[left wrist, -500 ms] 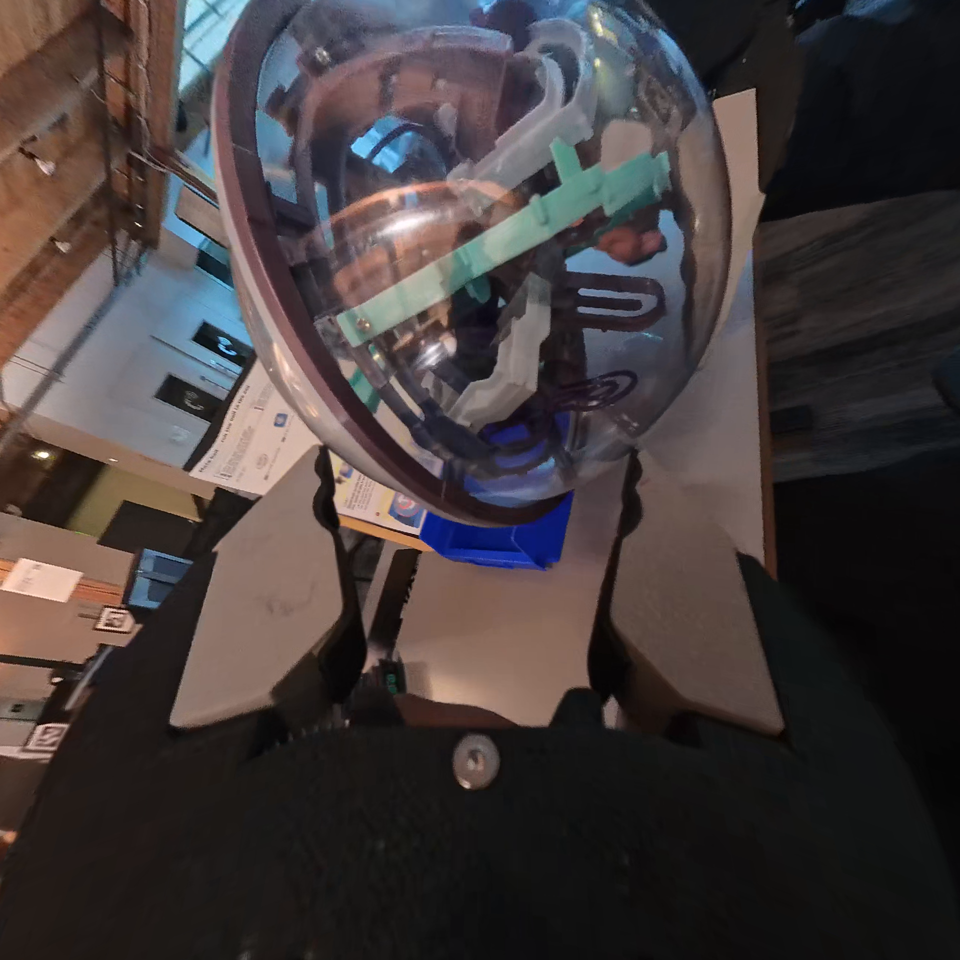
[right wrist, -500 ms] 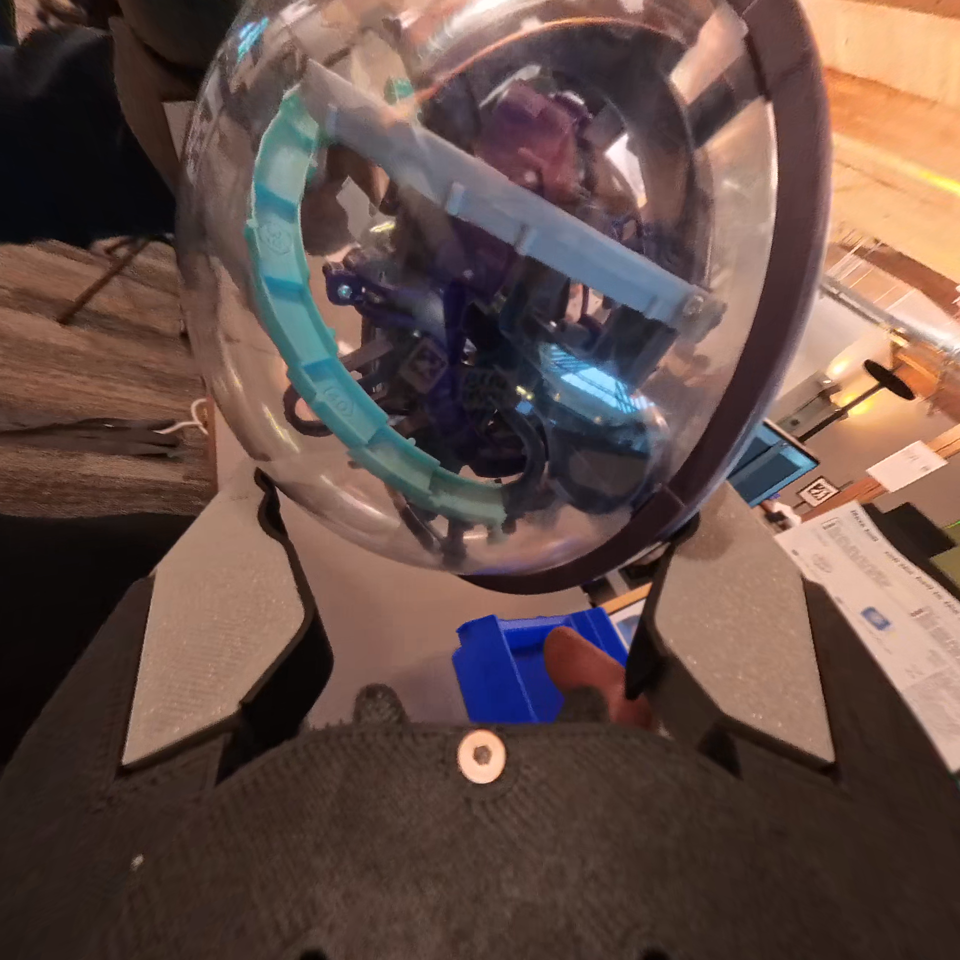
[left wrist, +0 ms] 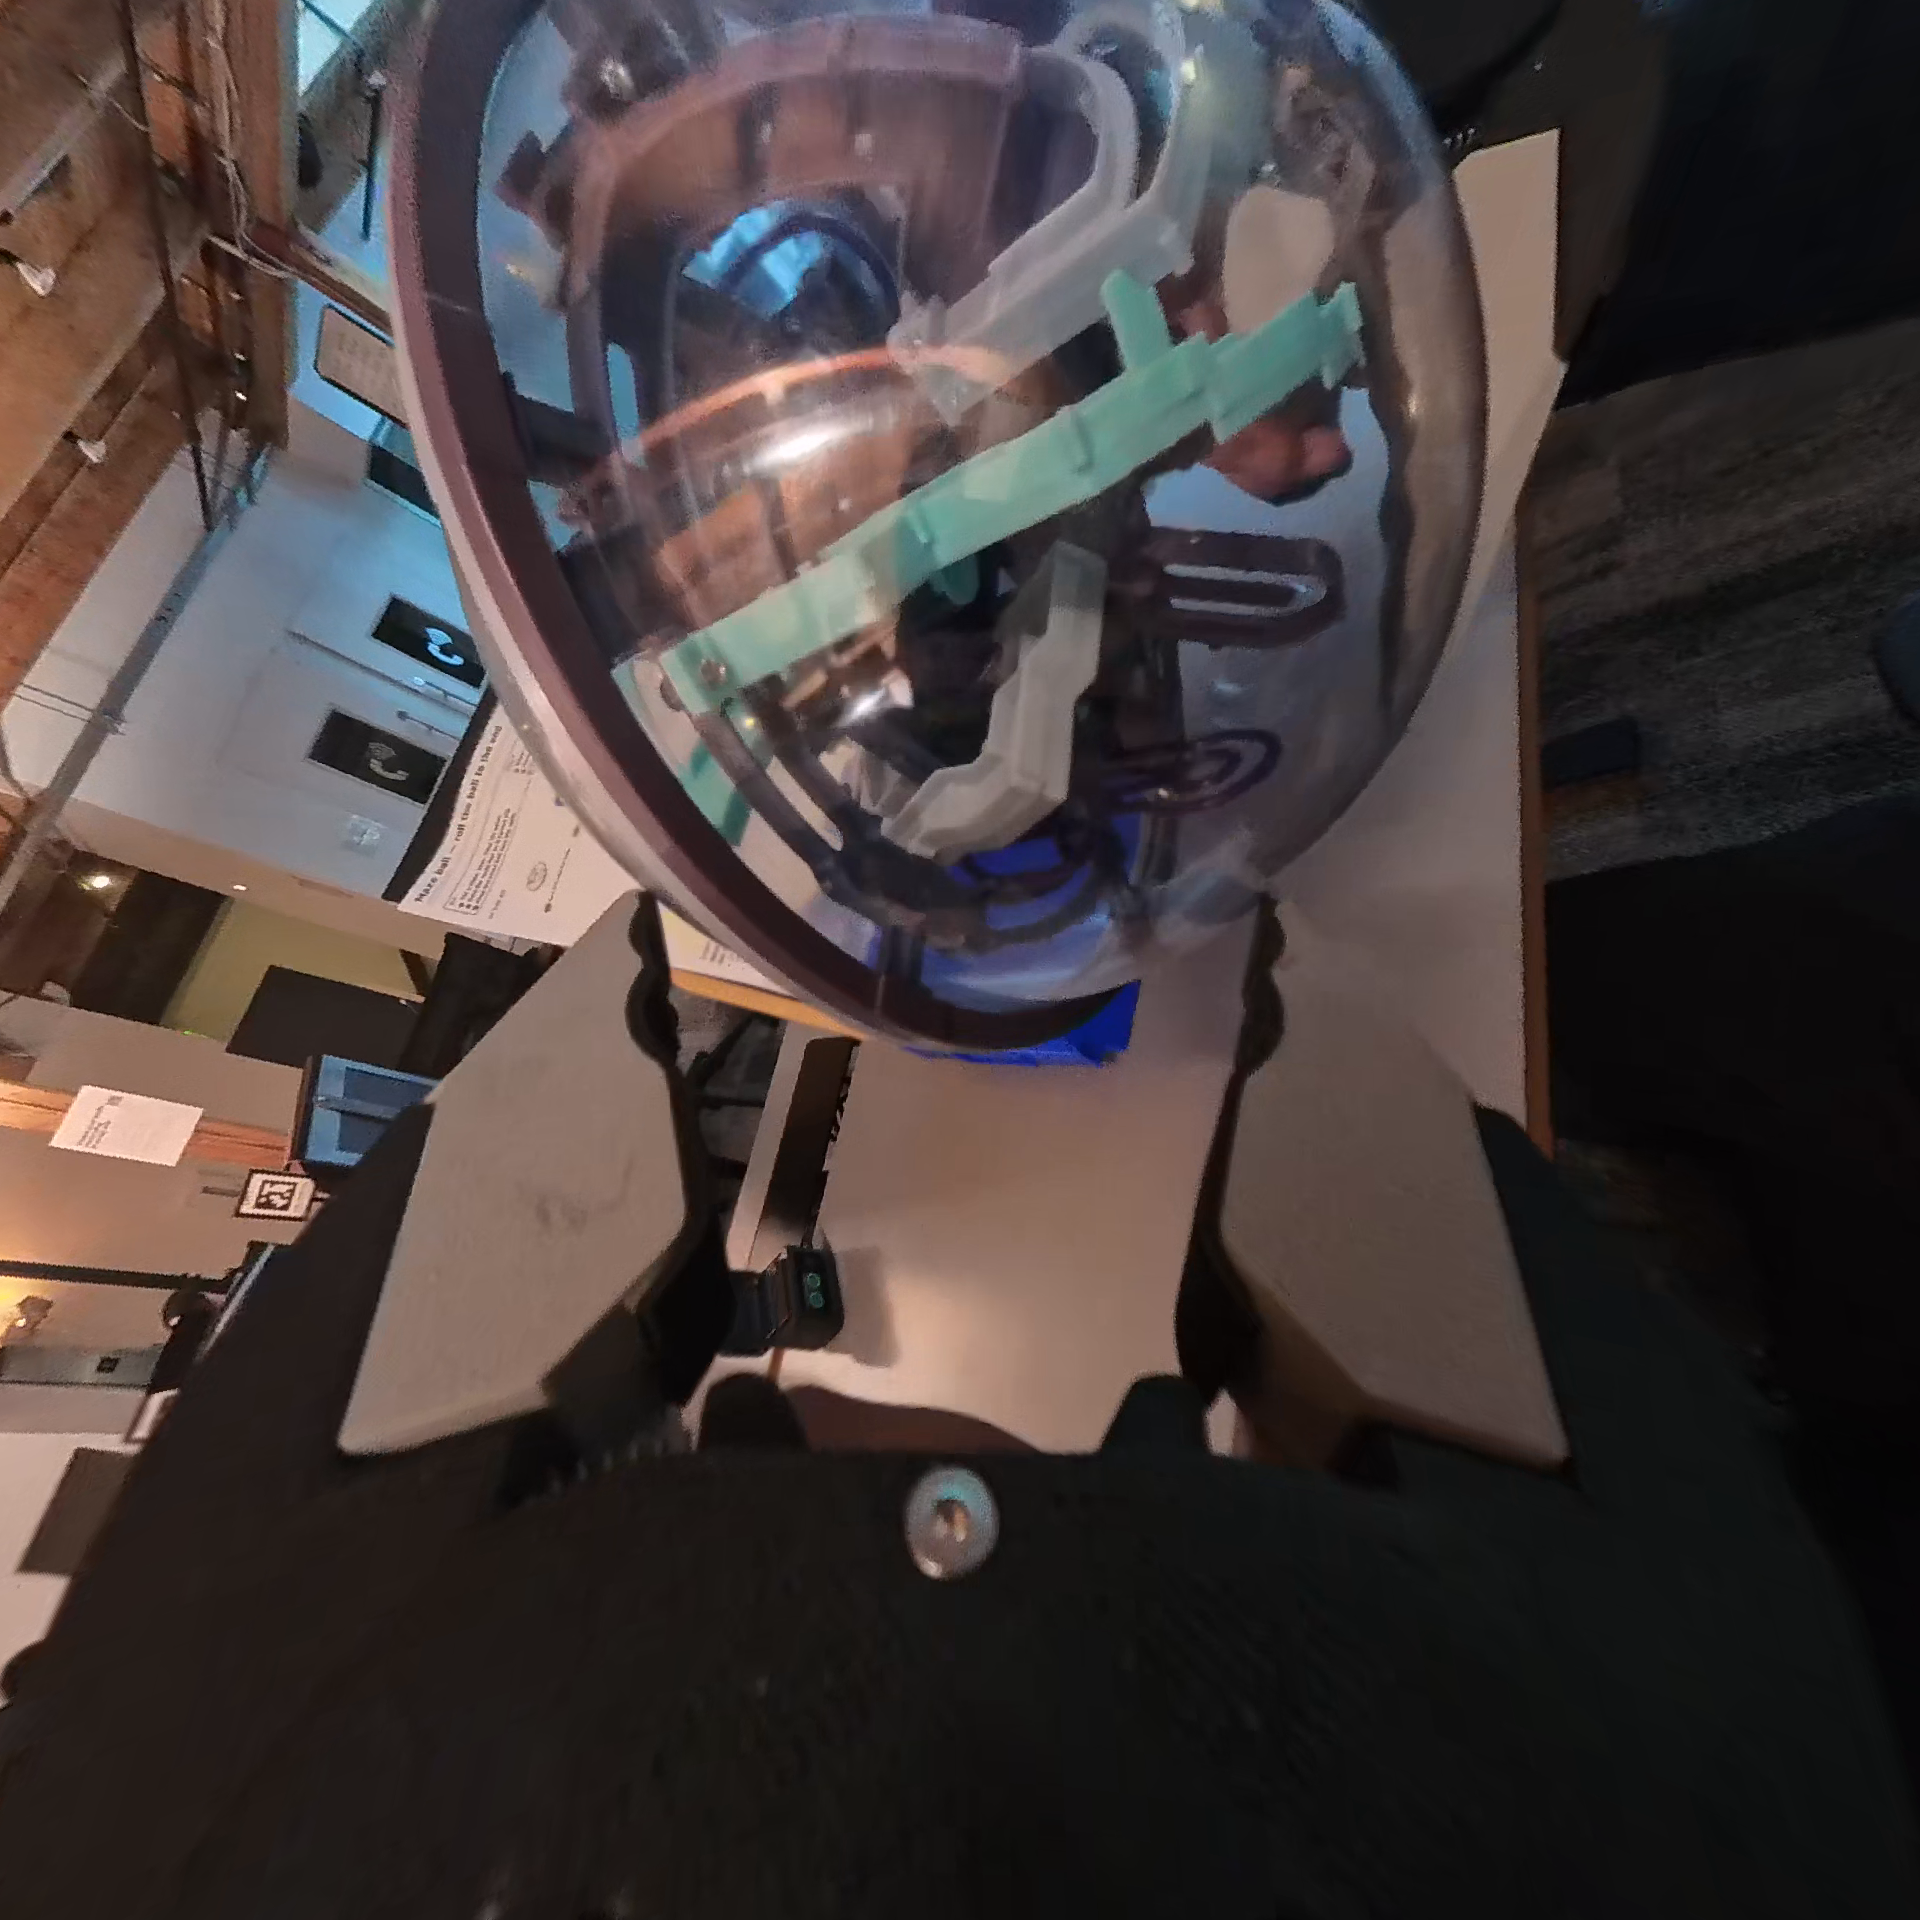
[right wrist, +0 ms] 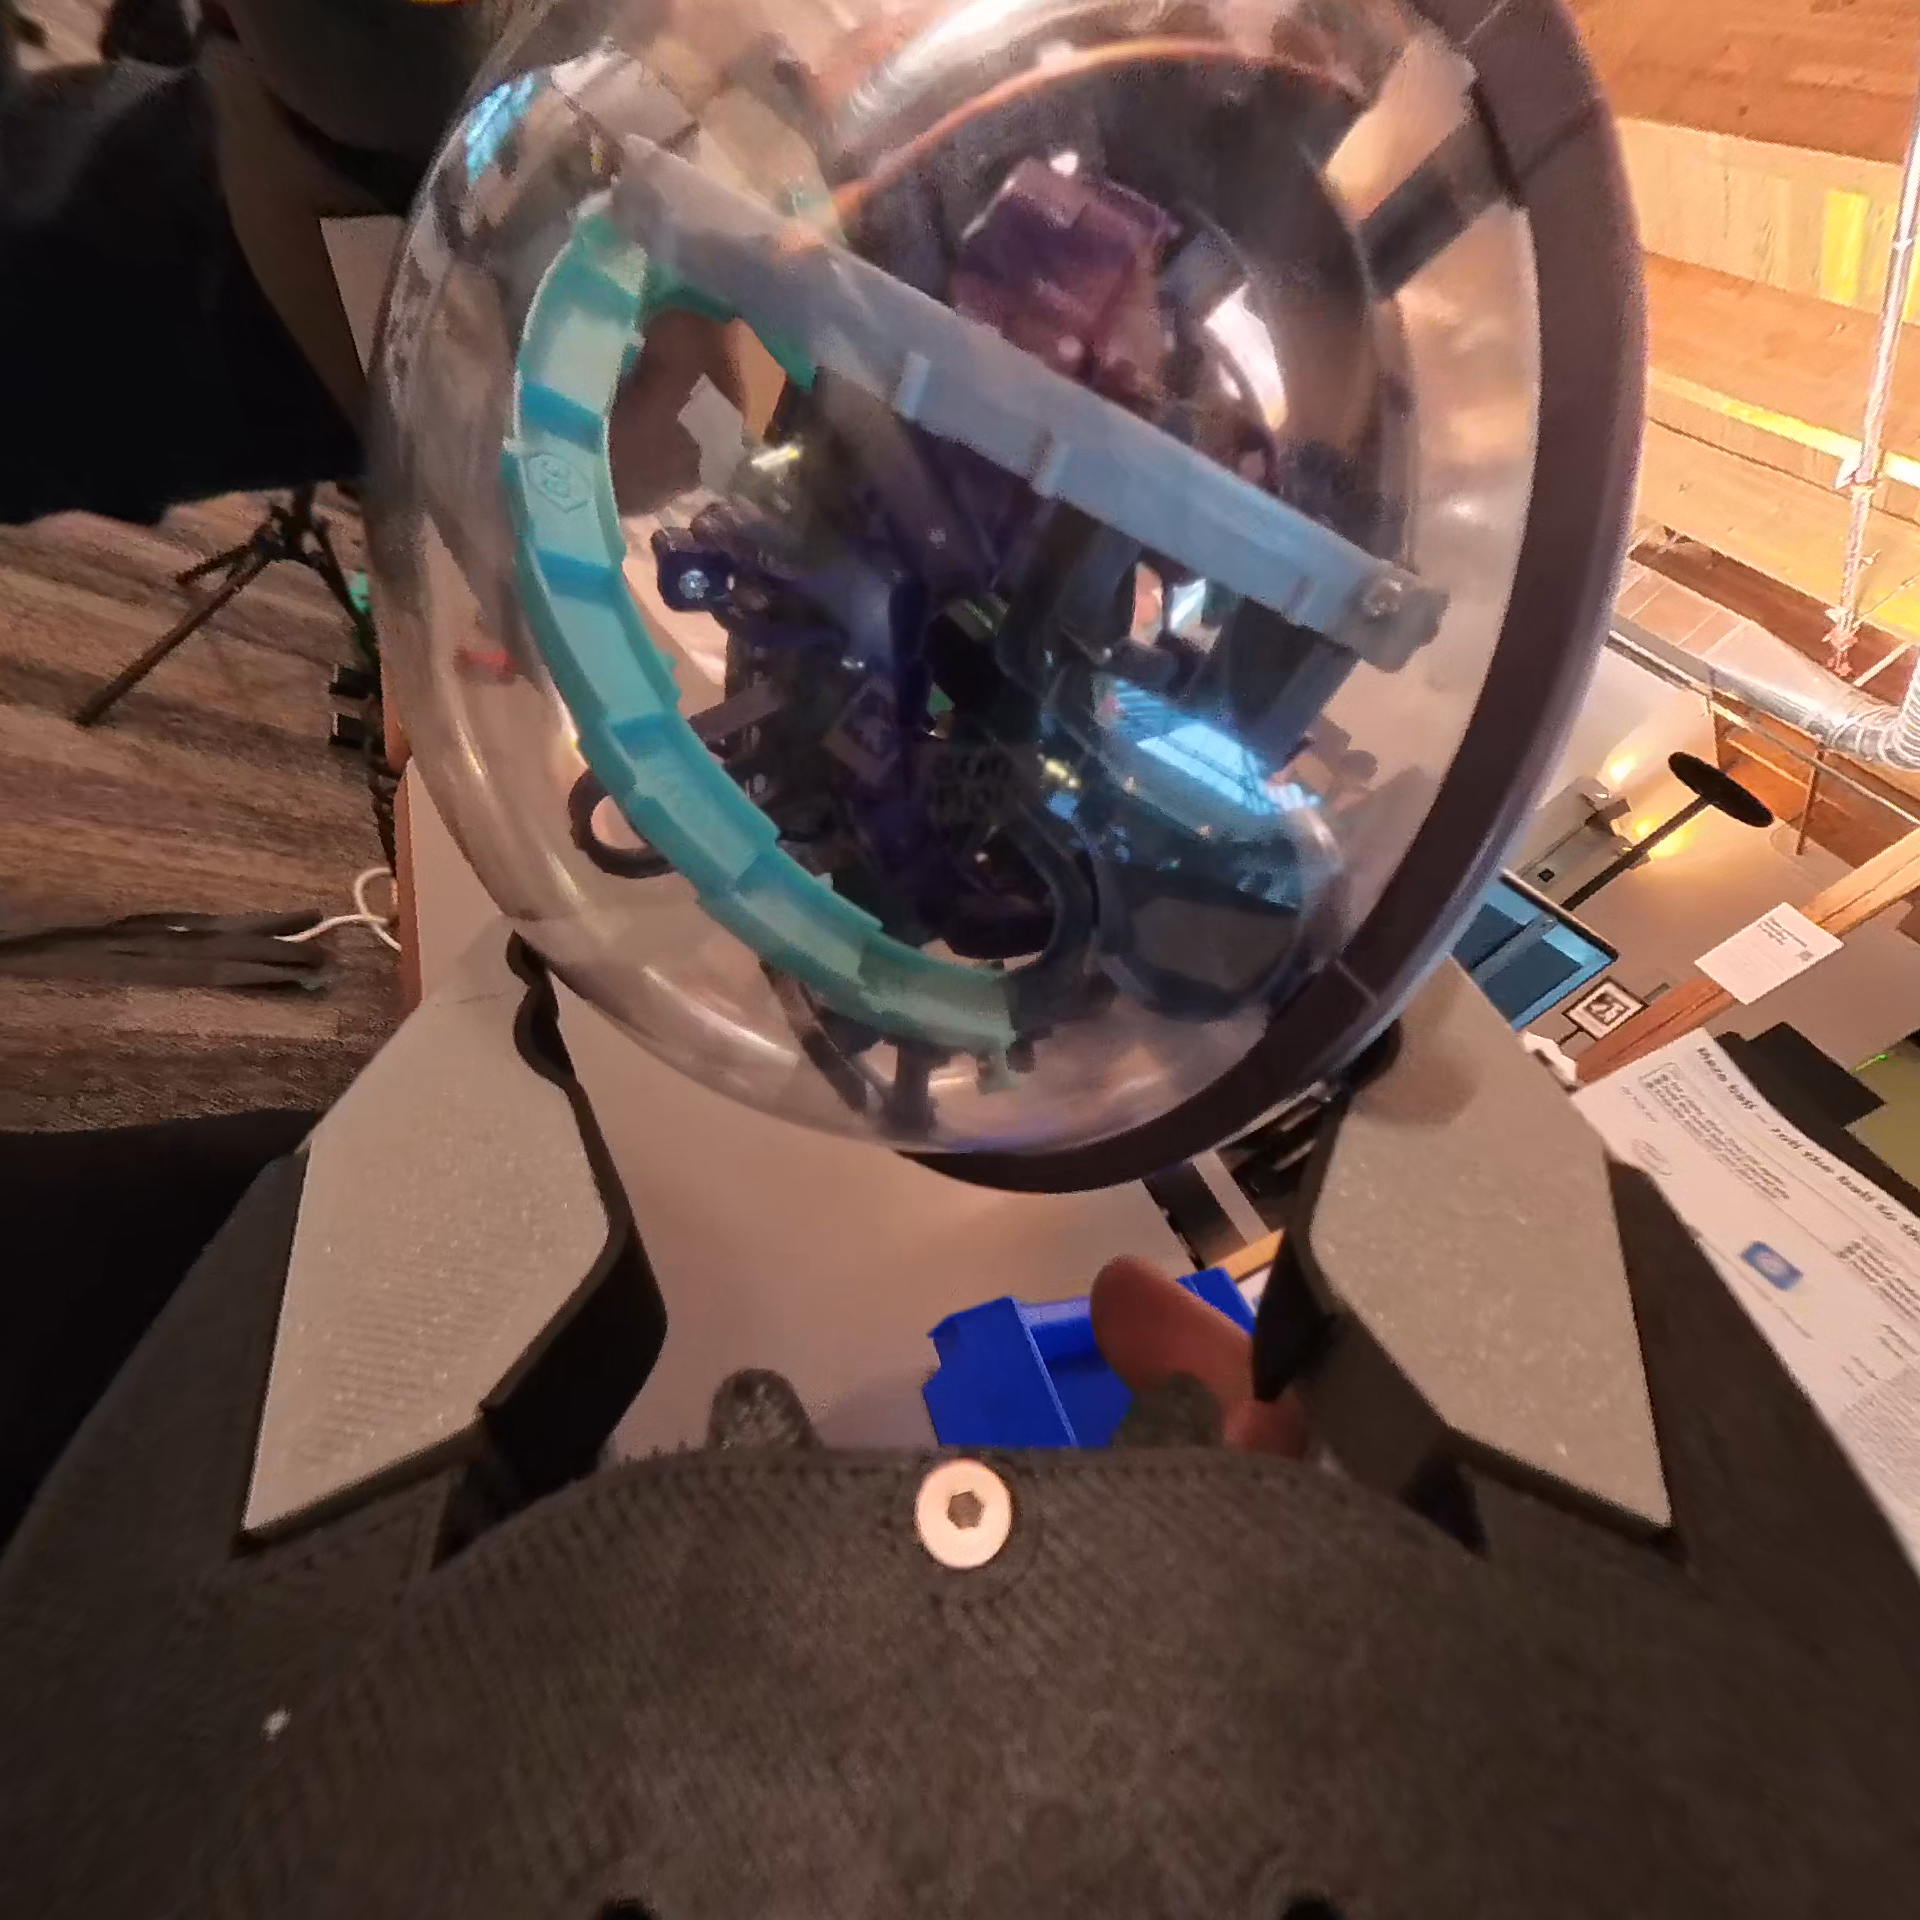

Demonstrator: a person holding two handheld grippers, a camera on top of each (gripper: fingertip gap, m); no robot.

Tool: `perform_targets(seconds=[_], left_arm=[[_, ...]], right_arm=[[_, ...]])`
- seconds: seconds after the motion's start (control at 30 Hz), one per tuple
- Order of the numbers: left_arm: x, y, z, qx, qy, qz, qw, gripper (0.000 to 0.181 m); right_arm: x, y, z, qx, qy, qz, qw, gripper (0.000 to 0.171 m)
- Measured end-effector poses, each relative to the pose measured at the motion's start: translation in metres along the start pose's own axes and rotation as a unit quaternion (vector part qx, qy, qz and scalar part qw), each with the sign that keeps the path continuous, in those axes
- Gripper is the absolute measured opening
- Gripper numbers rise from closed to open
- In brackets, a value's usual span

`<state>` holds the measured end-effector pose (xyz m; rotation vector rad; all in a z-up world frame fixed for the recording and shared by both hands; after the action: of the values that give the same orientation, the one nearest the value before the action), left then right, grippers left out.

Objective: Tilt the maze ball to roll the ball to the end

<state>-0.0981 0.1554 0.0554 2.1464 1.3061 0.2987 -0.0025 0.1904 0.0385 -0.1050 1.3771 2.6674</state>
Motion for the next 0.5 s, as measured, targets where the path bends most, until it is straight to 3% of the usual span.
perform_targets(seconds=[0.5], left_arm=[[-0.019,-0.013,-0.007,0.040,0.002,-0.083,0.996,0.107]], right_arm=[[0.034,-0.009,-0.008,0.032,0.003,0.090,0.995,0.149]])
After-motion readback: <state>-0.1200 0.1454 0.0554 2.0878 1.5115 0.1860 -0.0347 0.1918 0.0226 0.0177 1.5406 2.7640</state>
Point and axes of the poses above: each gripper's, where its closed fingertips meet, x out along the fingers, y out of its top, z = x × y across the jaws, the point moved 3 cm from there along -x, back along the fingers, and after that the axes turned 12 degrees about y, right-handed, at the moved point
